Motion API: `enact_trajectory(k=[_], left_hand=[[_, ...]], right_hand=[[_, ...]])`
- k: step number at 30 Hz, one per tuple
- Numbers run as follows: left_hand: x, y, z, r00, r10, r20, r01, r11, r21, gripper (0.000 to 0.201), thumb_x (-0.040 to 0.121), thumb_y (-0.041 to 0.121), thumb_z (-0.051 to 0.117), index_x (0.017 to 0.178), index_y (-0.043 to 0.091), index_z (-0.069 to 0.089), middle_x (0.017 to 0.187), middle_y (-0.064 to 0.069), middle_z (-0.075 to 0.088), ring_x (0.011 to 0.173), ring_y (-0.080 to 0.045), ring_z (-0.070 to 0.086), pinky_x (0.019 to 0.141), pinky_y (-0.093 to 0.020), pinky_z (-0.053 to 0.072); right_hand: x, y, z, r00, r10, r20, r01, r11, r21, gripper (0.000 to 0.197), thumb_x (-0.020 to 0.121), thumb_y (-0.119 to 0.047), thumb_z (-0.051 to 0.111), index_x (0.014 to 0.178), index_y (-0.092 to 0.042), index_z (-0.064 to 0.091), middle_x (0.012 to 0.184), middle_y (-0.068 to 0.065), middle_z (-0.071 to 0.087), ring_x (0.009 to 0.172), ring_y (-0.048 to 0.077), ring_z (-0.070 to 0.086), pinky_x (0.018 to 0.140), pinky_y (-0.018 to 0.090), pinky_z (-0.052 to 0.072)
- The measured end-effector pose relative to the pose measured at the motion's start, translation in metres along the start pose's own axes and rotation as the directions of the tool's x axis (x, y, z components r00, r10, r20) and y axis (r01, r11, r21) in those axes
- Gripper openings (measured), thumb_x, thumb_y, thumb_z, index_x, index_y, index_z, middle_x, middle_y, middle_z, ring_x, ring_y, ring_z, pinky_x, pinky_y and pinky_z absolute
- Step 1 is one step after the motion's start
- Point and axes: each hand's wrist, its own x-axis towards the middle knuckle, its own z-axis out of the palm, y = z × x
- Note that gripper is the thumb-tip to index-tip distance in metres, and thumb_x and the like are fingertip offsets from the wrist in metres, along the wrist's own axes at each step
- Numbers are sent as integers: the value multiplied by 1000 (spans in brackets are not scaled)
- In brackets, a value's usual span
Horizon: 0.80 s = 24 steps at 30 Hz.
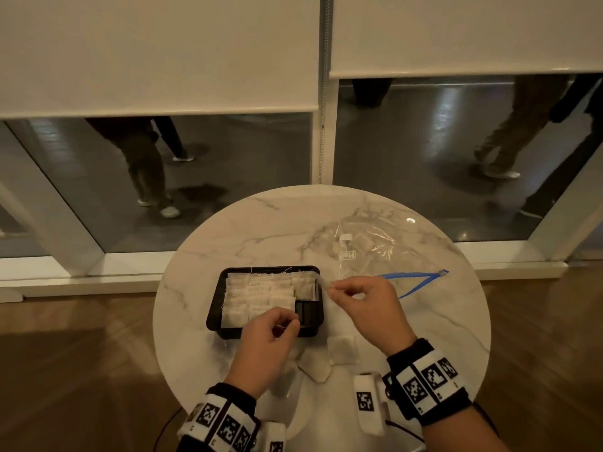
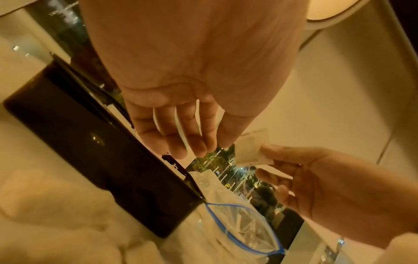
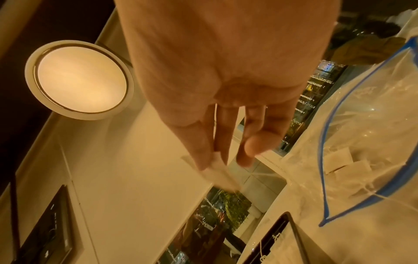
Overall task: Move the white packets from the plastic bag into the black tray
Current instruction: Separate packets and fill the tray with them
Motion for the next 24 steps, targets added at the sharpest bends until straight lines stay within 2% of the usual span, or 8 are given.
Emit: enact_trajectory(k=[2,4,6,10,13,16,19,24], left_hand=[[4,-4,-4,997,71,-21,-65,973,220,12,98,34,61,109,37,67,103,20,65,98,1,61,92,-25,54],[7,-11,-5,990,138,-3,-121,878,464,18,98,42,57,115,39,64,110,24,60,106,3,52,100,-27,47],[9,-18,-6,991,133,18,-118,802,585,25,99,47,52,121,41,61,117,23,58,111,0,47,107,-29,40],[12,-28,-3,996,77,47,-88,755,649,34,101,52,42,130,42,56,126,20,57,119,-5,47,114,-33,30],[14,-30,2,996,15,92,-75,716,694,40,101,57,33,134,43,52,133,18,54,128,-8,44,120,-41,19],[18,-28,8,989,-73,127,-40,700,713,43,99,60,31,130,41,55,135,15,51,132,-11,40,121,-48,9],[27,-23,16,989,-105,108,-9,674,738,49,96,66,29,123,37,58,130,12,54,130,-14,41,119,-51,10],[38,-15,27,987,-94,127,-26,699,715,56,96,68,23,129,36,56,136,11,53,133,-17,39,119,-53,9]], right_hand=[[7,4,7,996,21,90,-17,999,-48,14,86,-20,77,81,-33,76,79,-16,75,78,-1,69,73,16,54],[17,10,14,994,40,104,-28,993,-116,8,87,-21,75,84,-28,77,78,-12,74,76,1,69,73,19,55],[28,13,21,989,52,139,-25,982,-188,6,88,-22,74,85,-27,74,77,-11,73,75,1,68,72,19,54],[50,15,35,971,65,231,33,918,-395,9,91,-17,70,98,-21,74,84,-11,65,77,3,61,73,16,48],[69,16,41,943,134,305,77,802,-592,19,92,-17,65,108,-25,73,99,-6,69,91,12,64,82,26,53],[86,17,46,910,224,348,83,726,-683,25,91,-14,60,111,-27,70,107,-5,67,96,16,64,82,29,53],[98,16,53,880,282,381,94,685,-723,26,89,-13,60,109,-25,70,109,-2,68,95,17,64,84,32,56],[107,15,63,839,344,421,147,602,-785,28,86,-10,61,110,-23,69,111,1,66,97,20,65,87,35,57]])
